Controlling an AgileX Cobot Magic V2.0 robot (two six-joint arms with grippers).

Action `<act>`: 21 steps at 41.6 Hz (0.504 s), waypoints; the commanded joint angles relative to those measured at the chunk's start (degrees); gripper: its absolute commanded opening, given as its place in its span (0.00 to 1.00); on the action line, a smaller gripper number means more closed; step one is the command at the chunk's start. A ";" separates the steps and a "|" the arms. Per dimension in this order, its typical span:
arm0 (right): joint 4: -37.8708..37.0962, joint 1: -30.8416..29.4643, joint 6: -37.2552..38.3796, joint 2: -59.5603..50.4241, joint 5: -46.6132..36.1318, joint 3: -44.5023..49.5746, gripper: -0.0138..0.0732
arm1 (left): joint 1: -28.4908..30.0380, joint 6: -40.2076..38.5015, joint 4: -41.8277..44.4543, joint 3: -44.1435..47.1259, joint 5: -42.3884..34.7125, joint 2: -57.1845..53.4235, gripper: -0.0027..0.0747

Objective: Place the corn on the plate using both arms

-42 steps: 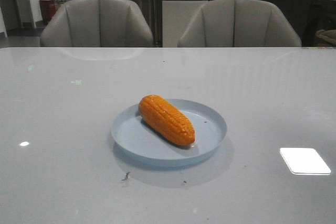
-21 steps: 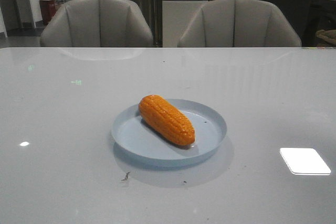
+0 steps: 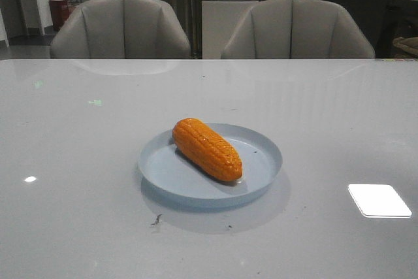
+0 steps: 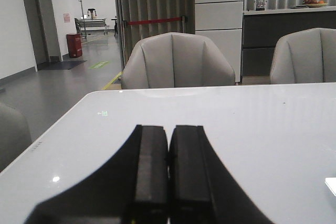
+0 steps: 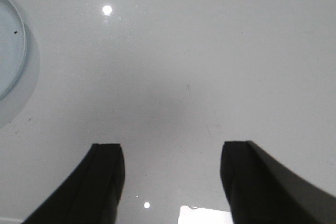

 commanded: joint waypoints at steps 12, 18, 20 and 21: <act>0.06 -0.35 -0.11 -0.93 -2.55 -1.54 0.74 | 0.04 -0.60 -0.55 2.15 -4.76 -0.81 0.16; -0.32 -0.21 -0.11 -1.37 -2.61 -1.54 0.74 | 0.04 -0.60 -0.55 2.15 -4.76 -0.81 0.16; -0.99 -0.16 -0.11 -2.62 -2.95 -1.54 0.74 | 0.04 -0.60 -0.55 2.15 -4.76 -0.81 0.16; -0.99 0.03 -0.11 -3.90 -3.01 -1.54 0.74 | 0.04 -0.60 -0.55 2.15 -4.76 -0.81 0.16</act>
